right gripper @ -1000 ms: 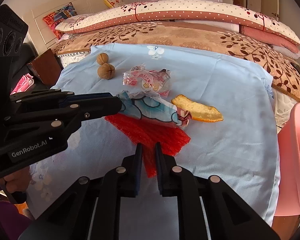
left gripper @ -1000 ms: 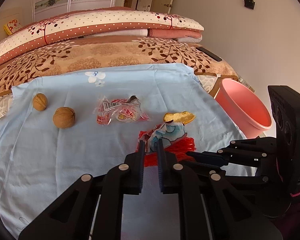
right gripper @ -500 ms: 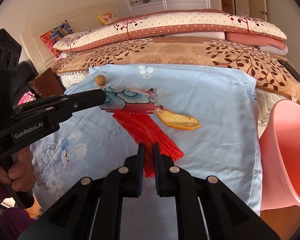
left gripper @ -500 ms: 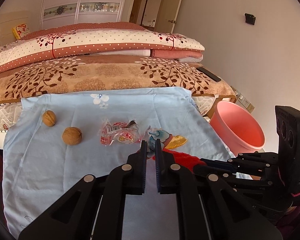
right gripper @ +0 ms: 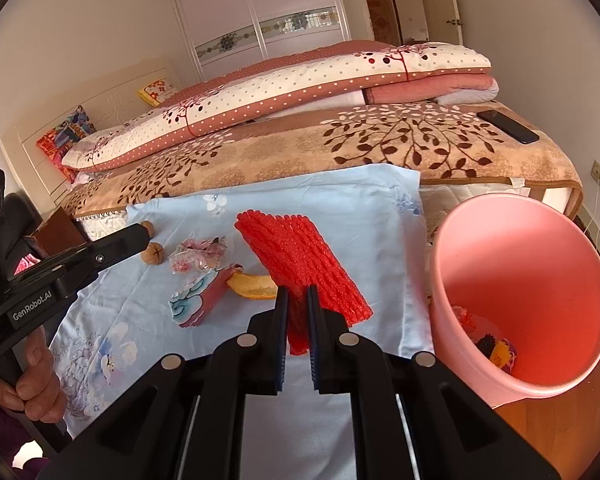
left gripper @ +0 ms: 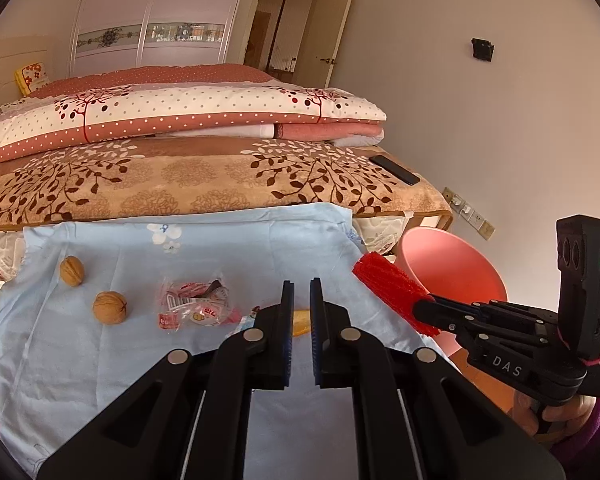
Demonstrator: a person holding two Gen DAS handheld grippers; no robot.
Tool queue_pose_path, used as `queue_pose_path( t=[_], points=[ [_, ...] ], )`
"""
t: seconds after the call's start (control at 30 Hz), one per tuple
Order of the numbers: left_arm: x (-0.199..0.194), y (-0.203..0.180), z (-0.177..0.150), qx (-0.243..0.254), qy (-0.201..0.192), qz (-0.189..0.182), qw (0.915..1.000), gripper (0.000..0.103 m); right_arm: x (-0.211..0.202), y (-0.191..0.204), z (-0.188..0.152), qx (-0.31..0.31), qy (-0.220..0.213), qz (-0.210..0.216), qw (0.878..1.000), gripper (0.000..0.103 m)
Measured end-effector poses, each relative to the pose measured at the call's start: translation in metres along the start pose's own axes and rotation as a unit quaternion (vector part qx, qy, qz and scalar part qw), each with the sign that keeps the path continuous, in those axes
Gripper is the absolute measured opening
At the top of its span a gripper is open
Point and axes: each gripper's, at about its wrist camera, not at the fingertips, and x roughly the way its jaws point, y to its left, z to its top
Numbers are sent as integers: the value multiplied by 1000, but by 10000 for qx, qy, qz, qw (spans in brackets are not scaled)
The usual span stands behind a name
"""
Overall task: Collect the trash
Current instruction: 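Lift the red mesh with the right tool toward the bucket while the left tool approaches the patterned wrapper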
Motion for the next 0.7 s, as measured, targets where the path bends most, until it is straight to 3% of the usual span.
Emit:
queue_pose_path(
  t=[0.23,0.37,0.5,0.57,0.63,0.7],
  points=[
    [0,-12,6,122,-55,-97,9999,4,-14,-20,2,277,-190,-110,9994,8],
    [-2,2,9,-68,-40,11,10000,4,-18,-22,1,286,-237,-117,9992,8],
    [-2,23,2,-187,150,344,9991,5,-19,-18,0,255,-247,-85,9993,8],
    [1,34,-6,-315,301,449,9980,16,-17,-17,0,251,-232,-51,9994,8],
    [4,43,-15,-424,438,516,9968,35,-15,-16,-1,251,-197,-32,9995,8],
    [8,50,-23,-517,577,578,9953,36,-12,-15,-3,254,-151,-14,9996,8]
  ],
)
